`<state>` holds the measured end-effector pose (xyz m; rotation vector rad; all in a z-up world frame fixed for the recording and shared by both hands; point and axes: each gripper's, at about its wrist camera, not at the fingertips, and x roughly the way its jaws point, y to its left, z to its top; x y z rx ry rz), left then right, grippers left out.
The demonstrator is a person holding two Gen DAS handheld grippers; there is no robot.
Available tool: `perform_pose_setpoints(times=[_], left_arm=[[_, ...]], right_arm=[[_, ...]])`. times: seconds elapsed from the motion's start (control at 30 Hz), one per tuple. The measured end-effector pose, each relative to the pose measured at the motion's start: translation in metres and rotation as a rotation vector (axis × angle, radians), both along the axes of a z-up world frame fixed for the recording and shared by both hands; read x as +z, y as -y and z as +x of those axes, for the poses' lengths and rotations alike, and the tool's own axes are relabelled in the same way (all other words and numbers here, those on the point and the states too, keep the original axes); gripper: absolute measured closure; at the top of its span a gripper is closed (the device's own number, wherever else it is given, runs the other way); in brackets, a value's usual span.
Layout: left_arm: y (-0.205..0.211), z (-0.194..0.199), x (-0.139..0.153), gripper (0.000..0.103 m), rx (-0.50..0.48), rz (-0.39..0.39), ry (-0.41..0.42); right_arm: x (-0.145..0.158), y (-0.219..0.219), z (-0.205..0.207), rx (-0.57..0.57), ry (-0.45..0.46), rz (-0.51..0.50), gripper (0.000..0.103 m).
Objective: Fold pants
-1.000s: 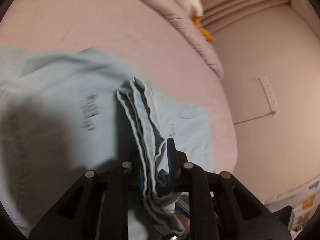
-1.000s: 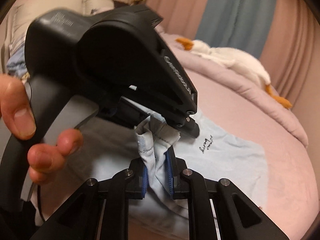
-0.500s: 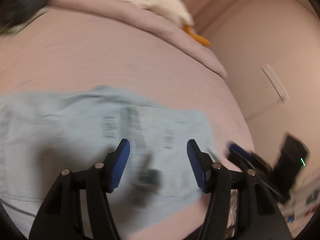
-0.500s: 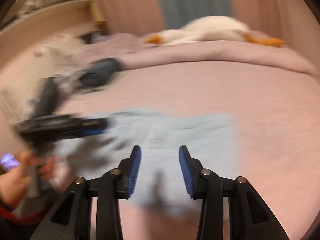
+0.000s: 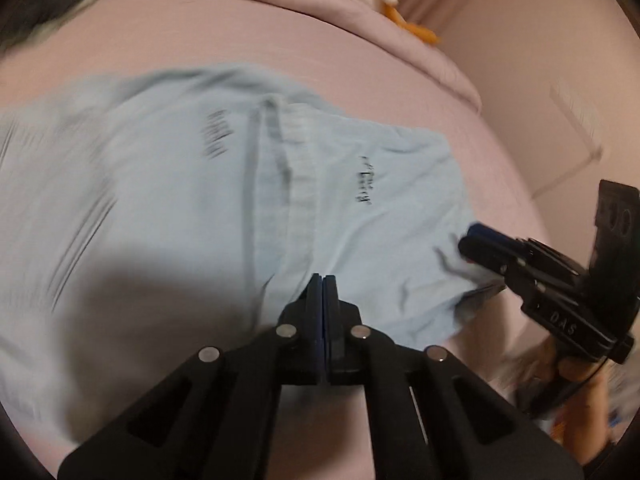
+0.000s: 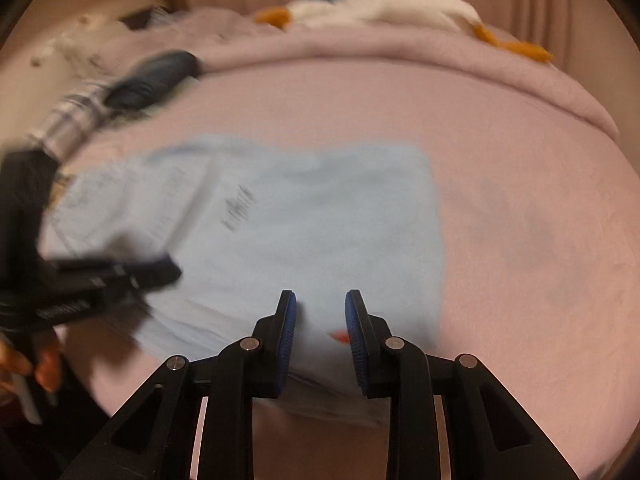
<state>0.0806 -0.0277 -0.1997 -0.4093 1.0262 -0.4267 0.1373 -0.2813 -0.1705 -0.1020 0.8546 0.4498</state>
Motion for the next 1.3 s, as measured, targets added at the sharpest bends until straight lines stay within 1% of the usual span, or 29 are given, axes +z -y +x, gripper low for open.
perform_pose_setpoints(times=[0.03, 0.1, 0.13, 0.17, 0.23, 0.27, 0.33, 0.37, 0.47, 0.5, 0.57, 0.63, 0.7, 0.77, 0.8, 0.87, 0.97, 1.03, 1.1, 1.17, 1.2, 1.23, 1.27, 1.3], left_arm=[[-0.002, -0.002, 0.0, 0.1, 0.002, -0.007, 0.002], [-0.003, -0.006, 0.0, 0.1, 0.002, 0.011, 0.015], [-0.001, -0.007, 0.001, 0.1, 0.003, 0.025, 0.017], [0.0, -0.007, 0.002, 0.1, 0.005, 0.032, 0.018], [0.006, -0.001, 0.003, 0.1, 0.004, 0.026, 0.014], [0.004, -0.001, 0.002, 0.1, 0.005, 0.011, 0.009], [0.007, 0.002, 0.003, 0.1, 0.009, -0.022, 0.0], [0.004, 0.001, 0.002, 0.1, 0.013, -0.038, -0.004], [0.011, 0.006, 0.005, 0.1, 0.018, -0.06, -0.015], [0.011, 0.005, 0.006, 0.1, 0.017, -0.062, -0.017], [0.011, 0.003, 0.008, 0.1, 0.011, -0.057, -0.016], [0.011, 0.002, 0.009, 0.1, 0.012, -0.061, -0.024], [0.009, -0.003, 0.01, 0.1, 0.008, -0.062, -0.028], [0.008, -0.006, 0.009, 0.1, 0.006, -0.065, -0.028], [0.007, -0.008, 0.009, 0.1, 0.004, -0.065, -0.025], [0.006, -0.009, 0.007, 0.1, 0.007, -0.071, -0.025], [0.006, -0.007, 0.007, 0.1, 0.011, -0.073, -0.025], [0.005, -0.008, 0.007, 0.1, 0.011, -0.071, -0.029], [0.004, -0.012, 0.008, 0.102, 0.009, -0.061, -0.041], [0.005, -0.014, 0.012, 0.099, 0.001, -0.055, -0.038], [0.007, -0.011, 0.015, 0.091, -0.002, -0.048, -0.033], [0.007, -0.012, 0.018, 0.078, -0.005, -0.044, -0.025], [0.006, -0.012, 0.02, 0.072, -0.003, -0.044, -0.015], [0.006, -0.011, 0.023, 0.063, 0.002, -0.051, -0.001]], right_arm=[[0.005, -0.006, 0.0, 0.034, 0.02, 0.011, 0.074], [0.011, -0.028, 0.01, 0.114, 0.032, 0.028, 0.074], [0.01, -0.039, 0.016, 0.147, 0.03, 0.028, 0.074], [0.007, -0.052, 0.022, 0.181, 0.03, 0.003, 0.074], [-0.005, -0.078, 0.037, 0.25, 0.013, -0.075, 0.085], [-0.012, -0.088, 0.044, 0.28, -0.002, -0.096, 0.091], [-0.021, -0.114, 0.048, 0.359, -0.004, -0.126, 0.092], [-0.018, -0.124, 0.053, 0.383, 0.005, -0.128, 0.096], [-0.015, -0.142, 0.06, 0.401, 0.017, -0.133, 0.097], [-0.013, -0.141, 0.065, 0.399, 0.008, -0.1, 0.097], [-0.013, -0.136, 0.075, 0.378, -0.038, -0.031, 0.097], [-0.013, -0.132, 0.082, 0.346, -0.07, 0.013, 0.098], [-0.001, -0.124, 0.078, 0.299, -0.057, 0.045, 0.098], [0.01, -0.115, 0.06, 0.313, -0.022, 0.067, 0.098], [0.013, -0.112, 0.052, 0.329, -0.023, 0.063, 0.098], [0.011, -0.106, 0.031, 0.358, -0.036, -0.006, 0.098], [-0.001, -0.101, 0.005, 0.408, -0.067, -0.058, 0.097], [-0.01, -0.105, 0.003, 0.421, -0.086, -0.068, 0.097], [-0.022, -0.118, 0.004, 0.436, -0.114, -0.055, 0.097], [-0.021, -0.126, 0.006, 0.437, -0.086, -0.032, 0.097], [-0.018, -0.125, 0.008, 0.438, -0.095, 0.002, 0.097], [-0.018, -0.124, 0.013, 0.432, -0.118, 0.041, 0.097], [-0.019, -0.124, 0.017, 0.422, -0.143, 0.057, 0.097], [-0.02, -0.124, 0.019, 0.418, -0.153, 0.063, 0.097]])
